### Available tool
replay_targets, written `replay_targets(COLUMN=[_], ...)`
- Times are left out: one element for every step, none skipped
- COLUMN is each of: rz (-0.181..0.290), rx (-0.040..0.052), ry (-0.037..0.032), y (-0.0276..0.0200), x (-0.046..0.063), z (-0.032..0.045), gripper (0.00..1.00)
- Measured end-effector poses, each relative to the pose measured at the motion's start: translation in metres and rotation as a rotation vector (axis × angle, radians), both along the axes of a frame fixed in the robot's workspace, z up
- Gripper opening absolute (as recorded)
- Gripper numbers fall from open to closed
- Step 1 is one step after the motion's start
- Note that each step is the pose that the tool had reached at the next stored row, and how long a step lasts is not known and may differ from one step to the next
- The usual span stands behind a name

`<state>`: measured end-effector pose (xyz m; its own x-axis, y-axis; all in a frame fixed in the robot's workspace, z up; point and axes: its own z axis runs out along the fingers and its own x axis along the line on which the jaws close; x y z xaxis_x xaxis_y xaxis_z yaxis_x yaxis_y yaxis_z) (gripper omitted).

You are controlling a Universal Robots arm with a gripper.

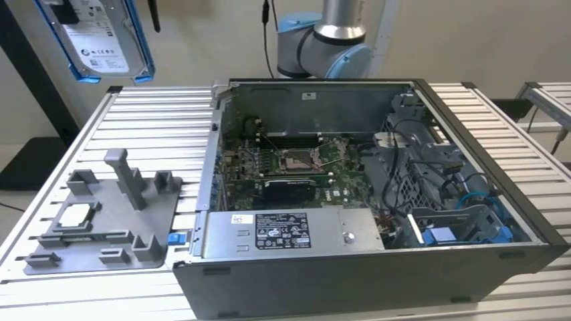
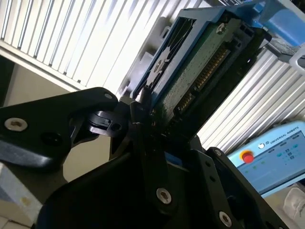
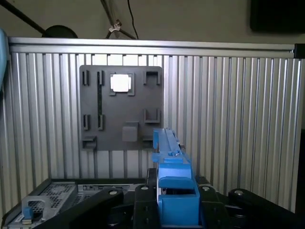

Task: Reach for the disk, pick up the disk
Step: 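Pick up the disk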

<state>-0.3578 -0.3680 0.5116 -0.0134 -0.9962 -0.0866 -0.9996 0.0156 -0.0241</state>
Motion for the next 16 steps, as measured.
replay_targets(rz=[0.000, 0.000, 0.000, 0.000, 0.000, 0.000, 0.000, 0.000, 0.000, 0.000, 0.000, 0.000, 0.000, 0.000, 0.000, 0.000], rx=[0.0000, 0.0000, 0.0000, 0.0000, 0.0001, 0.0000, 0.0000, 0.0000, 0.0001, 0.0000, 0.0000, 0.0000, 0.0001, 0.0000, 0.0000, 0.0000], ry=[0.0000, -0.0001, -0.0001, 0.0000, -0.0001, -0.0001, 0.0000, 0.0000, -0.0001, -0.0001, -0.0001, 0.0000, -0.0001, -0.0001, -0.0001, 0.0000], y=[0.0000, 0.0000, 0.0000, 0.0000, 0.0000, 0.0000, 0.0000, 0.0000, 0.0000, 0.0000, 0.0000, 0.0000, 0.0000, 0.0000, 0.0000, 0.0000], x=[0.003, 0.006, 0.008, 0.011, 0.013, 0.016, 0.018, 0.021, 0.023, 0.025, 0.028, 0.030, 0.032, 0.034, 0.036, 0.038], z=[0.0000, 0.0000, 0.0000, 0.0000, -0.0001, 0.0000, 0.0000, 0.0000, 0.0000, 0.0000, 0.0000, 0.0000, -0.0001, 0.0000, 0.0000, 0.0000], gripper=[0.00, 0.00, 0.00, 0.00, 0.00, 0.00, 0.00, 0.00, 0.00, 0.00, 0.00, 0.00, 0.00, 0.00, 0.00, 0.00])
